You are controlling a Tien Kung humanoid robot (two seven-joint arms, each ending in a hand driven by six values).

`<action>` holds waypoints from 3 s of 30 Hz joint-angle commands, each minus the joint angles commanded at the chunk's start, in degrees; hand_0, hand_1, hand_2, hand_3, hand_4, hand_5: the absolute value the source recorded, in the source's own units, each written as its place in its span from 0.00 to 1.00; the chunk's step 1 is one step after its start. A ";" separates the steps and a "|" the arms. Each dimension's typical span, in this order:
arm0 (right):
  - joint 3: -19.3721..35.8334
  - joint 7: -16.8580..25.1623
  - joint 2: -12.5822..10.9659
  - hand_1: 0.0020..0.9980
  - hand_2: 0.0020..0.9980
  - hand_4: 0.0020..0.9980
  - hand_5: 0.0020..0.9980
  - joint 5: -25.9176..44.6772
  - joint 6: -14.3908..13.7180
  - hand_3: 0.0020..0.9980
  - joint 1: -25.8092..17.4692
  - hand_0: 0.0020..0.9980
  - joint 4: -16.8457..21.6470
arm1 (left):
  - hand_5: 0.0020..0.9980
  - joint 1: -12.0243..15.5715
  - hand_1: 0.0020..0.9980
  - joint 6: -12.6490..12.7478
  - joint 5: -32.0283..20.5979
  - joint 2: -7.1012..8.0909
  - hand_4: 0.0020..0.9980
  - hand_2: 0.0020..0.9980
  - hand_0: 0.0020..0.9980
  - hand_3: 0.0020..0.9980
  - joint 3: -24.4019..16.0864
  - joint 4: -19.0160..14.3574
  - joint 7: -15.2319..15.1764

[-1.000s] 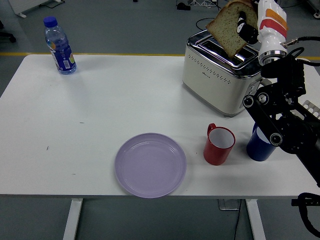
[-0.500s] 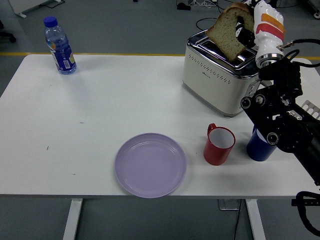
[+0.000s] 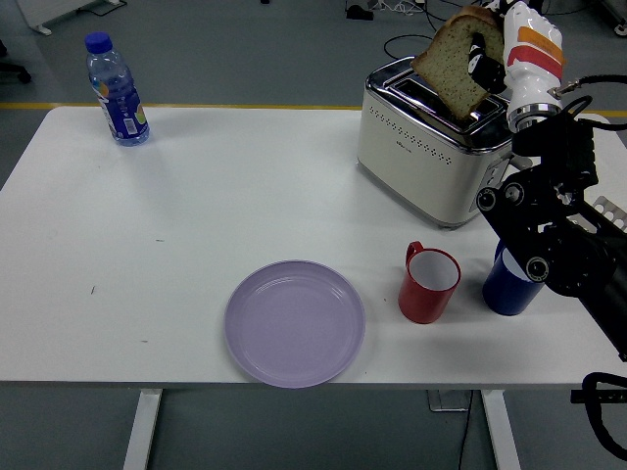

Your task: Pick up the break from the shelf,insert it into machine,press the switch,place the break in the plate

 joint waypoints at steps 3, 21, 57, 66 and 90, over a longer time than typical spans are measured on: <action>-0.18 0.37 0.04 0.40 0.46 0.47 0.00 0.19 1.60 0.52 0.05 0.32 -0.66 | 1.00 -0.02 0.51 0.01 -0.04 0.00 0.59 0.63 0.42 0.77 0.02 0.00 -0.02; -0.31 4.03 0.22 0.84 0.99 0.75 0.06 2.57 7.75 0.96 0.16 0.90 -1.52 | 1.00 -0.10 0.51 0.02 0.17 0.00 0.59 0.63 0.42 0.76 -0.06 0.00 -0.05; 4.19 3.28 -14.23 0.27 0.35 0.49 0.18 9.90 -1.86 0.68 -23.45 0.30 14.73 | 1.00 0.79 0.51 -0.12 0.41 0.00 0.59 0.63 0.42 0.77 -0.34 0.00 -0.14; 1.71 2.97 -13.64 0.26 0.34 0.46 0.16 9.35 0.40 0.66 -23.43 0.27 11.81 | 1.00 0.66 0.51 -0.19 0.04 0.00 0.59 0.63 0.42 0.77 0.14 0.00 -0.27; -0.98 3.60 -12.69 0.25 0.33 0.42 0.10 9.75 1.83 0.64 -22.73 0.26 8.90 | 1.00 0.30 0.51 -0.19 -0.19 0.00 0.59 0.63 0.42 0.77 0.50 0.00 -0.27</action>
